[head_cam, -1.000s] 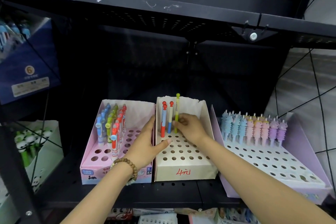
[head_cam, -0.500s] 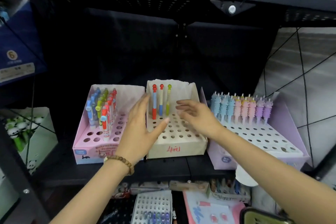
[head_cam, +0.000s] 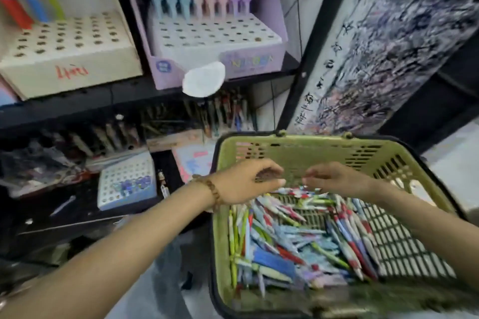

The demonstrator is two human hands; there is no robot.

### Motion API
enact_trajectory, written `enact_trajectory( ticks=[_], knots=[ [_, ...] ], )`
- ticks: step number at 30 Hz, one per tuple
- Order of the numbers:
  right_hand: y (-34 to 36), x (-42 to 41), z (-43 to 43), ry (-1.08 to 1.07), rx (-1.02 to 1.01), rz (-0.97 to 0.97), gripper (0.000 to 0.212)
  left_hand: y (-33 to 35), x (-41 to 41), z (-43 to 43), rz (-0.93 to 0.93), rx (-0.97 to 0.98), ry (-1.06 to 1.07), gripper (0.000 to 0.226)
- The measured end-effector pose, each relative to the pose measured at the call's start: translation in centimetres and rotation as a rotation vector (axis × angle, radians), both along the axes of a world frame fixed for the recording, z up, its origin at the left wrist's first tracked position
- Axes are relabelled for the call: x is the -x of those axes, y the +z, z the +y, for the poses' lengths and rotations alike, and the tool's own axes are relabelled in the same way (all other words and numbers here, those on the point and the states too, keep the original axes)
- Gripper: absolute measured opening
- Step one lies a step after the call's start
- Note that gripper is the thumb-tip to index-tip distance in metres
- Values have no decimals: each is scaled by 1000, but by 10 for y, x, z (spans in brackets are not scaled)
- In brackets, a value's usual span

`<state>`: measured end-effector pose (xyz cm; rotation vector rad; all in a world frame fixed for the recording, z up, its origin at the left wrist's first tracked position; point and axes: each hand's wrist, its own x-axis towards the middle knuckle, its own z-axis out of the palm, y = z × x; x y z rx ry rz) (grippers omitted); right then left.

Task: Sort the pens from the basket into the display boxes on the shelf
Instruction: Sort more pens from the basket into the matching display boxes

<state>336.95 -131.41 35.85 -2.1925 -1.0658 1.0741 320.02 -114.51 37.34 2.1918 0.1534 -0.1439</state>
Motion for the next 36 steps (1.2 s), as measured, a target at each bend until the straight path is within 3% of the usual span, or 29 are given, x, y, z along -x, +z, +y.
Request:
enact_trajectory(
  ticks=[2,4,8,9,12,14,16,19,22,24,26,29,32,36],
  knots=[
    [-38,2,-11,6,78,23,24,-17,-18,-8,71,-287,-72,44],
    [-72,9,-9,-1,137,101,48,-25,-19,-5,10,-490,-62,45],
    [-118,28,23,-6,294,275,59,-35,14,20,-303,-459,158,53],
    [-126,33,33,-15,324,302,70,-40,23,26,-337,-469,232,54],
    [-149,55,64,-144,366,355,106,-57,39,32,-294,-307,421,65],
    [-159,70,82,-301,366,353,118,-61,40,28,-306,-203,463,63],
    [-163,78,91,-428,360,359,121,-64,38,25,-328,-220,456,66],
    [-162,75,92,-504,327,435,112,-65,37,24,-311,-217,470,70],
    [-155,62,79,-416,358,380,88,-63,40,24,-289,-197,479,69],
    [-146,54,66,-377,349,403,85,-59,42,22,-265,-199,473,70],
    [-133,47,53,-365,296,466,80,-53,41,19,-269,-227,467,70],
    [-104,38,35,-389,142,490,53,-46,37,5,-339,-259,442,64],
    [-69,32,18,-439,-73,523,35,-41,26,-22,-328,-13,413,67],
    [-30,38,-1,-393,-206,528,18,-39,-2,-42,59,466,413,101]
  ],
)
